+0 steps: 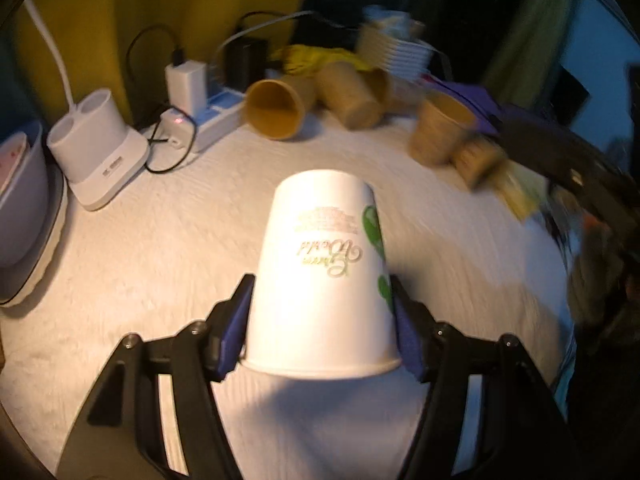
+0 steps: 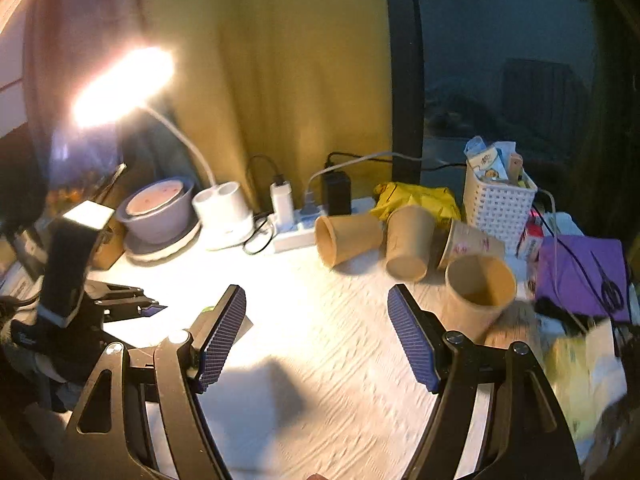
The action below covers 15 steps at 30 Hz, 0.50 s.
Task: Flip cup upright
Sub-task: 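Lift the cup with the left gripper and carry it toward the right gripper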
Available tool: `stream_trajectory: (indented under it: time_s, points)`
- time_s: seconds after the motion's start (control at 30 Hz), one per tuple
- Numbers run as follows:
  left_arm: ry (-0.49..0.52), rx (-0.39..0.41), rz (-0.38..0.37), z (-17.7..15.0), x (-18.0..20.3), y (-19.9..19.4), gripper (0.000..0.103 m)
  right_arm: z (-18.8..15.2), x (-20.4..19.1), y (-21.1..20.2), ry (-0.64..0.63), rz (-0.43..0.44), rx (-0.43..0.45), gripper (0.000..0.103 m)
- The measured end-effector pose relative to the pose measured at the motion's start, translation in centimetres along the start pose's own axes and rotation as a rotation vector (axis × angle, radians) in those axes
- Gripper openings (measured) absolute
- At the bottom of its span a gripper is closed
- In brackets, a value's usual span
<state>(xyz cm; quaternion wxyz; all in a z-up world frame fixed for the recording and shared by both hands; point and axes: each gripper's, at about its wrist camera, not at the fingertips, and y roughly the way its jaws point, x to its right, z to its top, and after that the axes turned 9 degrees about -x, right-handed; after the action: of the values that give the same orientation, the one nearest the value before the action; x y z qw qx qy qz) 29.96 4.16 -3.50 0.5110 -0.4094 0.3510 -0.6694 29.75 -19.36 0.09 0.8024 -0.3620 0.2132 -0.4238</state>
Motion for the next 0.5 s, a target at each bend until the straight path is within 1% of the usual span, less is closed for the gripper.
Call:
stream_trajectory:
  time_s: [0.07,0.27,0.33,0.5]
  points:
    - [0.055,0.01,0.002,-1.9,1.1,-1.1,0.064,-1.4,-0.9,-1.1,0.004,0.005,-0.003,0.076]
    - [0.174,0.002,-0.008,-6.6,3.9,-3.3,0.064,-5.9,-4.1,-3.8,0.038,0.028,-0.029,0.076]
    - [0.241,-0.002,0.003,-8.1,5.1,-3.7,0.064,-7.5,-4.9,-4.6,0.059,0.039,-0.038,0.076]
    - [0.354,-0.037,0.0,-10.7,7.4,-2.7,0.064,-12.0,-5.8,-6.2,0.131,0.057,-0.073,0.076]
